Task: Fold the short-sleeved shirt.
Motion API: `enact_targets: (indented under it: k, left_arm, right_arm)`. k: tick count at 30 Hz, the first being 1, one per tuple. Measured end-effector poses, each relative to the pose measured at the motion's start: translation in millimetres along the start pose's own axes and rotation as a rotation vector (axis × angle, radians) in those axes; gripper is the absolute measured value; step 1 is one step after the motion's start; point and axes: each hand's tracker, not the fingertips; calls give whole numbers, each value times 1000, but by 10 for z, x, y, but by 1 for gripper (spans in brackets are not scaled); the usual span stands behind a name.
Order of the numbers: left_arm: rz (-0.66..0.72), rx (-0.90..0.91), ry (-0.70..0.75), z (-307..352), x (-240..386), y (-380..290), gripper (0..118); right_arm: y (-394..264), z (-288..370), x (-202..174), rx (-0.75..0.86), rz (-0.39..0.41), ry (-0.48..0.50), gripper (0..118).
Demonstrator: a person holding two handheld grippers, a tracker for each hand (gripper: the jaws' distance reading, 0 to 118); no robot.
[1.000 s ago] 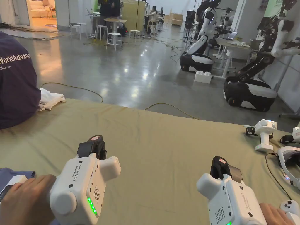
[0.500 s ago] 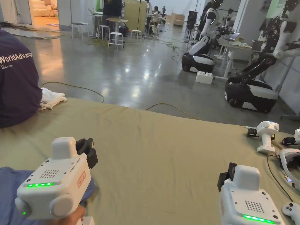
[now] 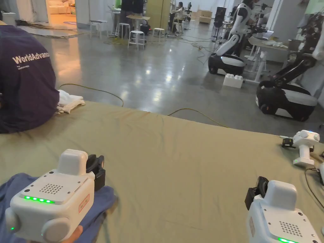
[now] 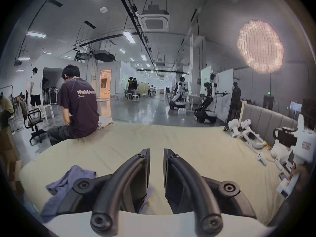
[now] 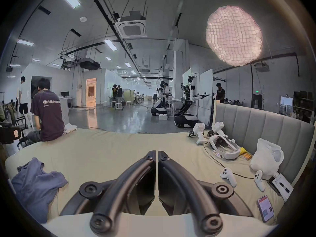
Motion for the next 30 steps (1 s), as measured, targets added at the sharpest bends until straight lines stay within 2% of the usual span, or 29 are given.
enact_targets:
  k: [4, 11, 14, 18, 20, 24, 28, 30]
  left_arm:
    - [8, -189, 63, 42, -537, -160, 18]
    - [46, -362, 202, 102, -1368, -561, 14]
    - [91, -460, 176, 31, -1586, -702, 14]
    - [166, -677, 102, -174, -1808, -942, 14]
    - [181, -756, 102, -277, -1891, -1090, 24]
    - [239, -865, 125, -469, -2061, -1380, 65]
    - [234, -918, 202, -590, -2132, -1586, 65]
    - [239, -925, 193, -618, -2107, -1663, 65]
  right_arm:
    - [-72, -40, -86, -38, 32, 27, 2]
    - [-213, -20, -238, -35, 59, 68, 0]
    - [-237, -24, -282, -37, 67, 86, 0]
    - [-251, -47, -304, -56, 80, 84, 0]
    - [-266, -62, -293, -70, 81, 80, 0]
    - [-313, -94, -267, -105, 92, 72, 0]
    - [-366, -101, -239, -126, 101, 67, 0]
    - [-381, -105, -233, -133, 103, 65, 0]
